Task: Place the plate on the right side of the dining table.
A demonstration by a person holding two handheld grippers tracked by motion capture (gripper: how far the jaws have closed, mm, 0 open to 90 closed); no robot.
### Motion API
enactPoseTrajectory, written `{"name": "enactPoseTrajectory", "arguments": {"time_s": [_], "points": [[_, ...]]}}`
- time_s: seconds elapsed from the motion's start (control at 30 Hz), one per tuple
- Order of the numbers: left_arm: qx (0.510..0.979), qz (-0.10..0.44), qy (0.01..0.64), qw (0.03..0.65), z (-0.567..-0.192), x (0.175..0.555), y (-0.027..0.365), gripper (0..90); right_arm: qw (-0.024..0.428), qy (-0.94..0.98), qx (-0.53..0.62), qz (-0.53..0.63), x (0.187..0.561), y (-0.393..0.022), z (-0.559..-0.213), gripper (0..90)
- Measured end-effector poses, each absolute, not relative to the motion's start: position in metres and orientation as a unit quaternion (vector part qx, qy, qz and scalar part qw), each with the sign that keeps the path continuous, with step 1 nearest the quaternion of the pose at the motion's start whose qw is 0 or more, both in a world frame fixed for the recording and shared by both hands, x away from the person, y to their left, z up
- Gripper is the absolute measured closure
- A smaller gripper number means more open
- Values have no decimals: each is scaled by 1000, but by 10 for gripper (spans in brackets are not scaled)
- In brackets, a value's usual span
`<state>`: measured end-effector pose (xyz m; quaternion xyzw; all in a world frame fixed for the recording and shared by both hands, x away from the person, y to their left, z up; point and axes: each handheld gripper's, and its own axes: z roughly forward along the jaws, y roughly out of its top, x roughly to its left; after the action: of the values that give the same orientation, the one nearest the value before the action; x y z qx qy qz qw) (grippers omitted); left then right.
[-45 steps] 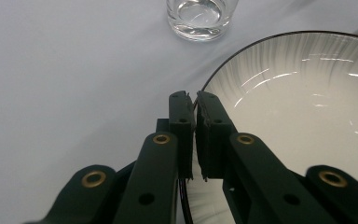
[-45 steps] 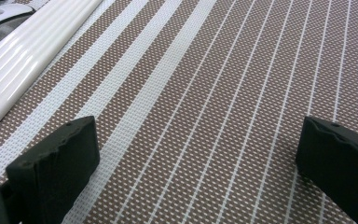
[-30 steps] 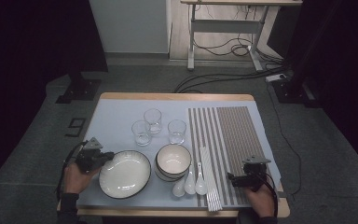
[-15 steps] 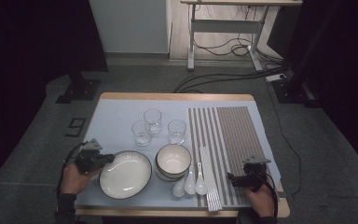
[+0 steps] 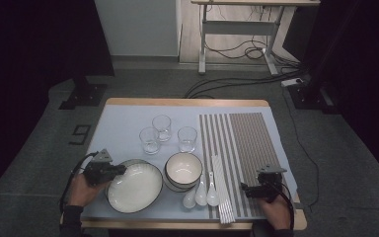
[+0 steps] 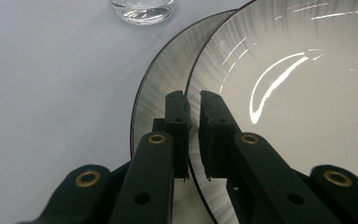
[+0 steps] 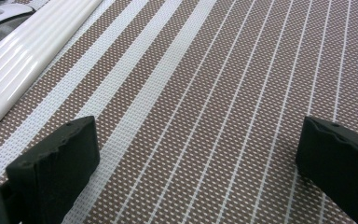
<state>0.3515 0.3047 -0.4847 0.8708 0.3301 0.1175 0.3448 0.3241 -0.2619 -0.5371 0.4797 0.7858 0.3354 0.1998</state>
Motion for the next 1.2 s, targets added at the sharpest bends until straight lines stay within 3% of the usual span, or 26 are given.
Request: {"name": "enactPoseTrajectory", "arguments": {"time_s": [1.2], "points": [[883,127,293,343,-487,349,302,805,198,784,483,336,324,-262,-537,0]]}}
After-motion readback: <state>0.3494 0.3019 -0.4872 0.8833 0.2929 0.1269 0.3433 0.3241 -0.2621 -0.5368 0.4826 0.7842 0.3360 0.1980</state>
